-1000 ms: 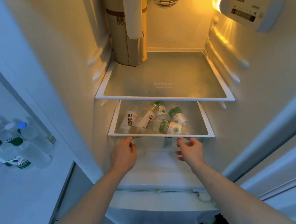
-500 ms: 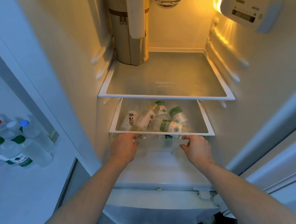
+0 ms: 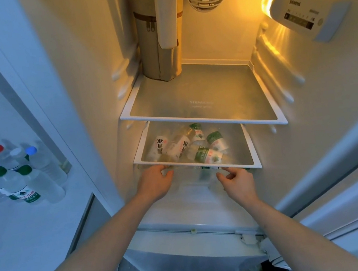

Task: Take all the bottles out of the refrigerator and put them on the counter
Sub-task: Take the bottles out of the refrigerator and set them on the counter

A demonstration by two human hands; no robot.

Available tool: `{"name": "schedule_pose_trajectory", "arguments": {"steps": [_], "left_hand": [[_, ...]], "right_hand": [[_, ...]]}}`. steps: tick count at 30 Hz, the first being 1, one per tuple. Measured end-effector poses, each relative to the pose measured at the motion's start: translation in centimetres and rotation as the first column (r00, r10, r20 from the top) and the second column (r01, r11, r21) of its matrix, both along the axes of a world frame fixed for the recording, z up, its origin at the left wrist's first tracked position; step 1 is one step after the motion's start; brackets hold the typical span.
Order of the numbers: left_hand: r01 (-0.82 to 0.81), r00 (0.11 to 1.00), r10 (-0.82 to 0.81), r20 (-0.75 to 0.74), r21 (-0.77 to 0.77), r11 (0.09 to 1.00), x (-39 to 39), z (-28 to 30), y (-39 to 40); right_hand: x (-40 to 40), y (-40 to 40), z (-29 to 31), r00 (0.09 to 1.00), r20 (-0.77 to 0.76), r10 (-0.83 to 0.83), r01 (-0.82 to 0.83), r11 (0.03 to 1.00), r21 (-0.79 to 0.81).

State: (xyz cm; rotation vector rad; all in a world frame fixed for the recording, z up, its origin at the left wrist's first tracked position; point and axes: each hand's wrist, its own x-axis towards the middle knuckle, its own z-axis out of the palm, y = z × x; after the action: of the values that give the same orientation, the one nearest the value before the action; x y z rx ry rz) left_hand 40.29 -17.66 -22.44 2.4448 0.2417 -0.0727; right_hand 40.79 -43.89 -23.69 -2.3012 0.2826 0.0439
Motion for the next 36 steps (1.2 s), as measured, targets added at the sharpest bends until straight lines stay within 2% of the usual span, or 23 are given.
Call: {"name": "schedule_pose_trajectory", "arguments": {"steps": [2,4,7,8,10,12,13,15,16,19,23,27,30,36], "left_hand": [[-0.141,0.989,0.121,-0.086,-0.288,0.947,0.2,-0.2,-0.6],[-0.238,0.971,0.195,-0.139,-0.474,0.848,0.0,-0.4,-1.3],[-0.297,0.953,0.259,-0.156,-0.646,0.703,-0.4,-0.1,-2.2],[-0.284,0.956,0.261,-0.137,-0.668,0.688,-0.4,-0.2,-2.3],[-0.209,0.97,0.242,-0.029,-0.611,0.763,-0.4,-0.5,-1.8],[-0.197,0.969,0.245,0.024,-0.518,0.832,-0.2,-0.7,-1.4],[-0.242,0.962,0.272,-0.014,-0.503,0.83,-0.1,-0.8,-1.3],[-0.376,0.927,0.288,-0.242,-0.549,0.747,0.2,-0.5,-1.6],[-0.415,0.902,0.243,-0.357,-0.563,0.714,0.3,-0.3,-1.9],[-0.461,0.843,0.134,-0.521,-0.57,0.681,1.2,-0.3,-3.1],[-0.524,0.809,0.13,-0.573,-0.603,0.601,2.4,-0.2,-5.6],[-0.613,0.774,0.209,-0.598,-0.625,0.484,2.7,-0.2,-7.0],[-0.635,0.768,0.262,-0.584,-0.639,0.435,2.3,-0.3,-7.4],[-0.657,0.753,0.313,-0.578,-0.669,0.346,1.2,-0.5,-8.0]], "right_hand": [[-0.4,0.6,0.5,0.991,-0.081,-0.111,0.133,0.923,0.361],[-0.8,1.4,1.3,0.965,-0.191,-0.18,0.26,0.763,0.592],[-0.6,2.5,2.1,0.922,-0.32,-0.22,0.388,0.527,0.756],[-0.4,2.8,2.4,0.911,-0.349,-0.219,0.411,0.45,0.793],[0.4,3.1,3.2,0.907,-0.369,-0.203,0.419,0.349,0.838],[0.8,3.2,4.1,0.907,-0.37,-0.202,0.419,0.337,0.843],[0.9,3.3,4.4,0.904,-0.373,-0.21,0.425,0.338,0.84],[0.9,3.3,4.8,0.899,-0.372,-0.232,0.432,0.326,0.841],[0.9,3.3,4.9,0.897,-0.368,-0.244,0.432,0.317,0.844],[1.3,3.4,5.3,0.904,-0.337,-0.264,0.413,0.336,0.846],[1.9,3.2,6.1,0.92,-0.297,-0.257,0.374,0.343,0.862],[2.4,3.2,7.0,0.922,-0.308,-0.233,0.37,0.309,0.876],[2.7,3.0,7.3,0.913,-0.337,-0.231,0.395,0.294,0.87],[2.9,2.8,6.3,0.891,-0.387,-0.237,0.448,0.323,0.834]]}}
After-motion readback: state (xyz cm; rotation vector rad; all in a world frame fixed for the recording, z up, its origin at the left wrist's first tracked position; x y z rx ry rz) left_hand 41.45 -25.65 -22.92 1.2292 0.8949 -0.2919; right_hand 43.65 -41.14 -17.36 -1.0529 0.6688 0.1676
